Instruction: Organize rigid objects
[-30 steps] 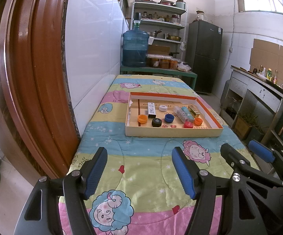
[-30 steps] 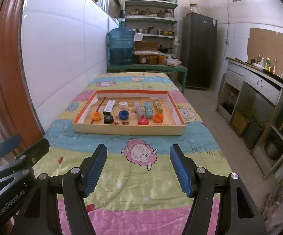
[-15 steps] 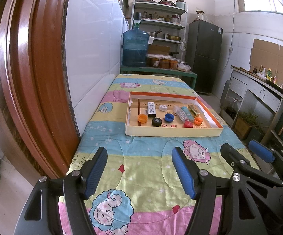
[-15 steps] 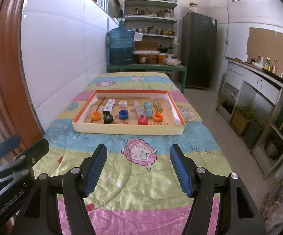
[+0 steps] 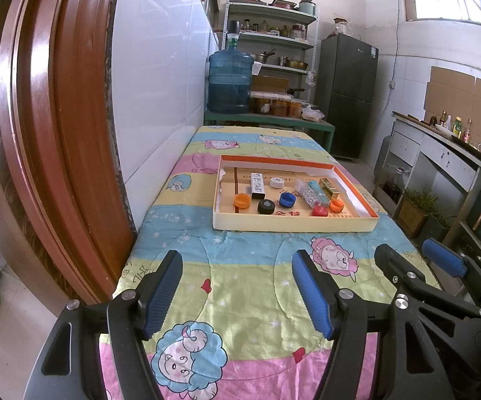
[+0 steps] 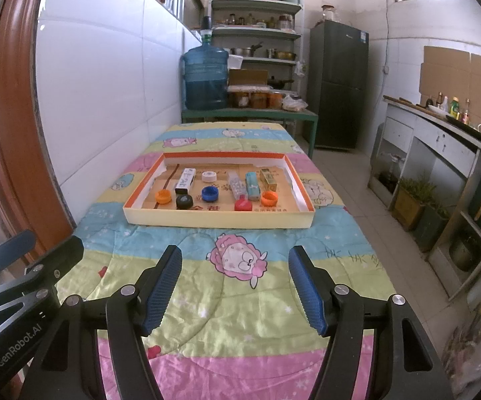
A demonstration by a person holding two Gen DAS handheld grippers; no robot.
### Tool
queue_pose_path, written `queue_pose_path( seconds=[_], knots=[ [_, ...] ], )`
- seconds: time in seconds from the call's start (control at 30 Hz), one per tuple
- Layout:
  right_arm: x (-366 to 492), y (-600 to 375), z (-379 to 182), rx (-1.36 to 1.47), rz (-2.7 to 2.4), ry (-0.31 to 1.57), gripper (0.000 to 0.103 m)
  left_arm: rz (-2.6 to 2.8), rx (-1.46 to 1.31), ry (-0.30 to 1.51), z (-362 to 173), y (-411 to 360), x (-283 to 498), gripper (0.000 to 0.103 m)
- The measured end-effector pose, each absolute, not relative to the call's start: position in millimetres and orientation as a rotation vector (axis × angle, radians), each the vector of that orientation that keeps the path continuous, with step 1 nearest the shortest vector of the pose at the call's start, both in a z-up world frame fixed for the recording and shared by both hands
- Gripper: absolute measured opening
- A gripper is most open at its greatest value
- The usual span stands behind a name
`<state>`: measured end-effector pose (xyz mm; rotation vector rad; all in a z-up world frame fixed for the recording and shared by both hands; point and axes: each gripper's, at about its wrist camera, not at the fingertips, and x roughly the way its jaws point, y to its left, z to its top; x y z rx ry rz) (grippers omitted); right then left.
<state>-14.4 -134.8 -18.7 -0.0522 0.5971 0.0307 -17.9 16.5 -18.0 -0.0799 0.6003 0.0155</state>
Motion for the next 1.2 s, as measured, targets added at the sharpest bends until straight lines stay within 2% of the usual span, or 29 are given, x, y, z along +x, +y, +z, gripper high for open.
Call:
queue_pose_path(
  seconds=[1.2],
  knots=[
    [-14.8,-132.1,-23.7,-0.048,0.033,0.606,0.068,-0.009,-0.090,0.615,-22.4,16.5,-18.2,0.068]
  ],
)
